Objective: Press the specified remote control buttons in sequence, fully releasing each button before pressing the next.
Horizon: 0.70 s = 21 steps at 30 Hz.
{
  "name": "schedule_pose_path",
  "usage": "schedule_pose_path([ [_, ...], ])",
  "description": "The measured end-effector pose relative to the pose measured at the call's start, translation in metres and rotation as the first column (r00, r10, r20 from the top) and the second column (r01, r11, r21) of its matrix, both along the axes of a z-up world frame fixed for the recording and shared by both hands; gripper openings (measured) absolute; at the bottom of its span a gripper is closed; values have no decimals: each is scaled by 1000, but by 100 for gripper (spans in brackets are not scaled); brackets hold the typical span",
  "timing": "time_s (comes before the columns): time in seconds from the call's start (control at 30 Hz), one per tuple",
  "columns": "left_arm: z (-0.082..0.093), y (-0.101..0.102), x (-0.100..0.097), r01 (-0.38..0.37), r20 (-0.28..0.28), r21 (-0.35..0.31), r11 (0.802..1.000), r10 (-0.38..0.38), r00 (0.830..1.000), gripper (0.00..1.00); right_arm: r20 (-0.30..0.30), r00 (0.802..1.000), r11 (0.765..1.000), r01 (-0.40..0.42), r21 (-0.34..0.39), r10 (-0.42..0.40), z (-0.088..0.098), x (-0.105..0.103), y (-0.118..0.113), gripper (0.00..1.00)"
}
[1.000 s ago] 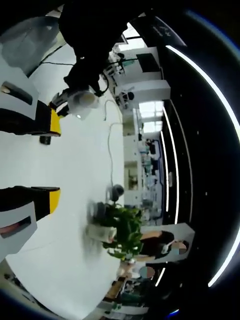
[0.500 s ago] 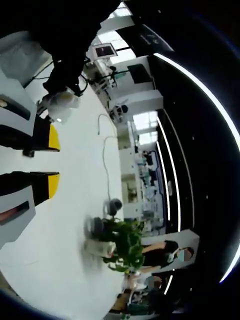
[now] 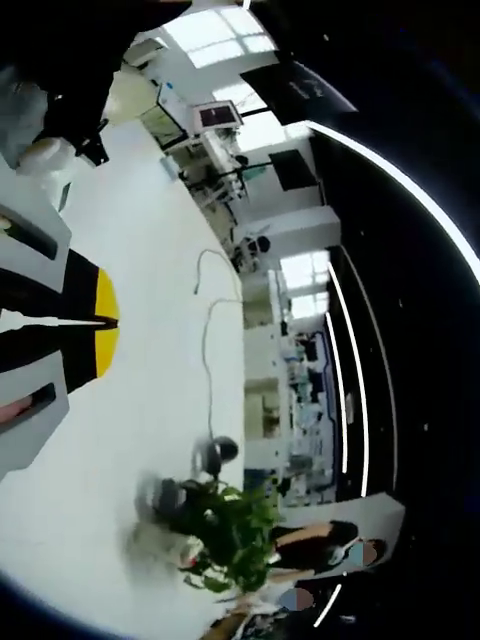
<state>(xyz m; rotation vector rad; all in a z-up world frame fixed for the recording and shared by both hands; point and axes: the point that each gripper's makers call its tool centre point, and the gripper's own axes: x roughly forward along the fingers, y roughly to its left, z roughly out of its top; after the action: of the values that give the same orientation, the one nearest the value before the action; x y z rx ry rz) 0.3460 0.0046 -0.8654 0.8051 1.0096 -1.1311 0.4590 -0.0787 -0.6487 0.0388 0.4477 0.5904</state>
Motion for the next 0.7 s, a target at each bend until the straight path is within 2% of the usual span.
schedule_pose_path([
  [0.13,0,-2,-6,-43,8,-45,998,43,999,24,-75,997,1000,-30,-6,30,-26,4,12,0],
  [0.23,1,-3,-10,-74,12,-82,994,75,997,24,-78,997,999,-26,-38,23,-42,8,14,0],
  [0.27,1,-3,-11,-78,15,-86,993,80,997,24,-97,995,998,-35,-48,30,-48,8,15,0],
  [0.37,1,-6,-17,-107,17,-124,987,109,994,24,-219,973,993,-93,-75,74,-78,0,19,0],
  [0.4,1,-7,-17,-115,17,-139,984,118,993,24,-248,967,994,-81,-71,61,-84,-2,18,0],
  [0.47,2,-7,-18,-135,24,-172,976,142,990,24,-269,961,995,-80,-55,62,-93,-3,18,0],
  [0.6,1,-8,-18,-149,27,-212,966,158,987,24,-380,922,991,-114,-74,78,-120,-18,15,0],
  [0.67,1,-10,-17,-147,26,-211,966,155,988,24,-411,909,993,-105,-56,73,-133,-22,13,0],
  [0.7,1,-10,-17,-145,26,-210,967,153,988,24,-442,894,993,-110,-43,80,-137,-26,15,0],
])
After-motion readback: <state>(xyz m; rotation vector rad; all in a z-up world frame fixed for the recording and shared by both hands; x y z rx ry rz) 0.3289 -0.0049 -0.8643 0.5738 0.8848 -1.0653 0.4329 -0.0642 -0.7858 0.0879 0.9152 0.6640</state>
